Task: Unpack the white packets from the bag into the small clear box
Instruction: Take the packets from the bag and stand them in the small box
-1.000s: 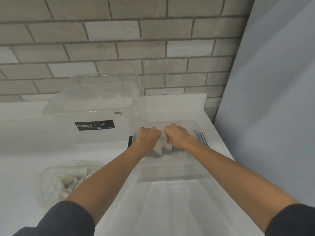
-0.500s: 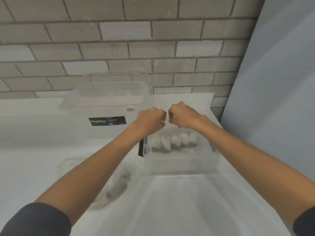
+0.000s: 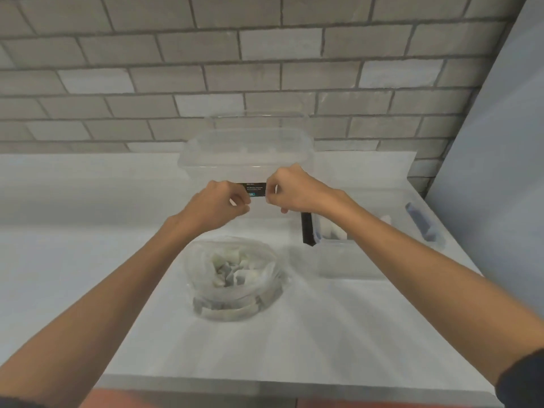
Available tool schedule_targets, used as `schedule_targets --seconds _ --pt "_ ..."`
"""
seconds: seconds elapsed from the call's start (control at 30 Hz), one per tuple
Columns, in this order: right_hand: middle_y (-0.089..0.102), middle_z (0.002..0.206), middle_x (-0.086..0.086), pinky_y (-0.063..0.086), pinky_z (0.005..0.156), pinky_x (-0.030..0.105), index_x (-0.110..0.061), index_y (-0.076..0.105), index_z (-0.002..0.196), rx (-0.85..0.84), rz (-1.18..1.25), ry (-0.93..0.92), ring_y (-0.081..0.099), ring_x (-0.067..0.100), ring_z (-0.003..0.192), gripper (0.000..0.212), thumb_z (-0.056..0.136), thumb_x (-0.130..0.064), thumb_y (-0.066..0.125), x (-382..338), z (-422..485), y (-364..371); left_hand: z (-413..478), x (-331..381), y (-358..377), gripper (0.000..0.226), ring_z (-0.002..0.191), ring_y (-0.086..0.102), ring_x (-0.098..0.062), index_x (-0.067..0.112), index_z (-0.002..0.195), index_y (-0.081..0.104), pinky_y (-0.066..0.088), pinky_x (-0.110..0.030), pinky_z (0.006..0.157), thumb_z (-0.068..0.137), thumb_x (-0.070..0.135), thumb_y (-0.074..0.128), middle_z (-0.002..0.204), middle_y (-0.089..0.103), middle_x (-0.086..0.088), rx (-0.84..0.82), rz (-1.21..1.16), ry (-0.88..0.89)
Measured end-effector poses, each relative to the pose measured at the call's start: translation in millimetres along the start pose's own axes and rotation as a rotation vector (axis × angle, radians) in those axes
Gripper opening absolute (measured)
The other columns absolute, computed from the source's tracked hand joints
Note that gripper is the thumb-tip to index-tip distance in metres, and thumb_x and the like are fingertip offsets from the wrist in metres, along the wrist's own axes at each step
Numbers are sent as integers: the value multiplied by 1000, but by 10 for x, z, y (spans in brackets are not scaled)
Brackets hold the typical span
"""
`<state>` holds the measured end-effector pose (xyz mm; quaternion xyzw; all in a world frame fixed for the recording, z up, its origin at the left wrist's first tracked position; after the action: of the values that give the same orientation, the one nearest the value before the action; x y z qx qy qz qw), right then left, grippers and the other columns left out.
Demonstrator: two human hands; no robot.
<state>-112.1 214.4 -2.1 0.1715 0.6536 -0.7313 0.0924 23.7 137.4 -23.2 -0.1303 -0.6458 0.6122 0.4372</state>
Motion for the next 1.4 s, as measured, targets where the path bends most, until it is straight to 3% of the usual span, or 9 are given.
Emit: schedule_targets --seconds 0.33,0.43,0.57,0.7,0.8,0.97,1.1,1.23,1.4 --pt "65 92 5 57 74 37 -15 71 90 -198 -16 33 70 19 63 17 85 -11 55 -431 -74 892 -549 -506 508 18 80 63 -10 22 93 71 53 -33 84 82 13 60 81 67 11 -213 -5 2" --pt "64 106 7 50 70 31 -18 72 98 -245 -75 57 65 24 77 20 87 -13 56 -439 -129 1120 -646 -510 672 23 88 61 -10 23 97 71 49 -26 78 83 13 56 90 71 9 -244 89 20" --pt "60 112 8 41 70 30 -17 70 105 -266 -145 83 61 29 94 22 87 -12 58 -416 -205 1346 -705 -541 798 22 94 62 -10 22 99 71 52 -30 79 84 13 57 92 72 10 -268 100 10" --pt "60 112 9 45 75 33 -13 68 106 -238 -169 105 61 30 95 20 89 -13 59 -402 -240 1415 -731 -582 816 23 92 63 -11 21 96 72 53 -31 79 83 11 56 87 71 10 -257 48 -15" --pt "64 107 8 45 70 33 -11 67 98 -224 -147 124 60 28 87 15 87 -9 56 -386 -241 1395 -716 -624 798 22 88 63 -11 19 93 72 53 -33 82 82 9 56 83 70 9 -236 -22 -29" --pt "67 94 2 53 80 36 -11 71 87 -180 89 193 64 23 93 12 86 -7 59 -231 -215 1302 -713 -642 718 30 81 64 -8 16 99 70 50 -23 81 85 -2 52 86 73 1 -151 -167 -1" --pt "66 85 2 46 57 22 -14 68 82 -122 498 269 57 14 69 10 87 -6 63 -173 -232 1191 -752 -594 549 45 75 68 -9 29 105 67 50 -15 71 83 -6 51 89 71 4 -76 -374 27" --pt "65 84 0 43 55 21 -8 68 96 -162 690 287 54 11 64 9 88 -12 67 -196 -239 1160 -797 -505 383 30 73 68 0 28 91 72 46 -9 72 84 0 63 88 71 15 -29 -449 93" --pt "67 82 0 44 56 21 -12 68 90 -172 703 265 59 11 64 7 91 -10 61 -262 -189 1186 -770 -597 269 12 81 69 -8 26 85 72 50 -21 79 85 14 70 91 71 10 -43 -409 69"
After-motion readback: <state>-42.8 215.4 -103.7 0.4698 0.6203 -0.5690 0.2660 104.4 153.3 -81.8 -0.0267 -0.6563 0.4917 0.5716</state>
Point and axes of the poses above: each hand's wrist, its own z-axis towards the middle knuckle, its own y-axis out of the palm, x = y × z, the point moved 5 cm from there along z, towards the middle knuckle
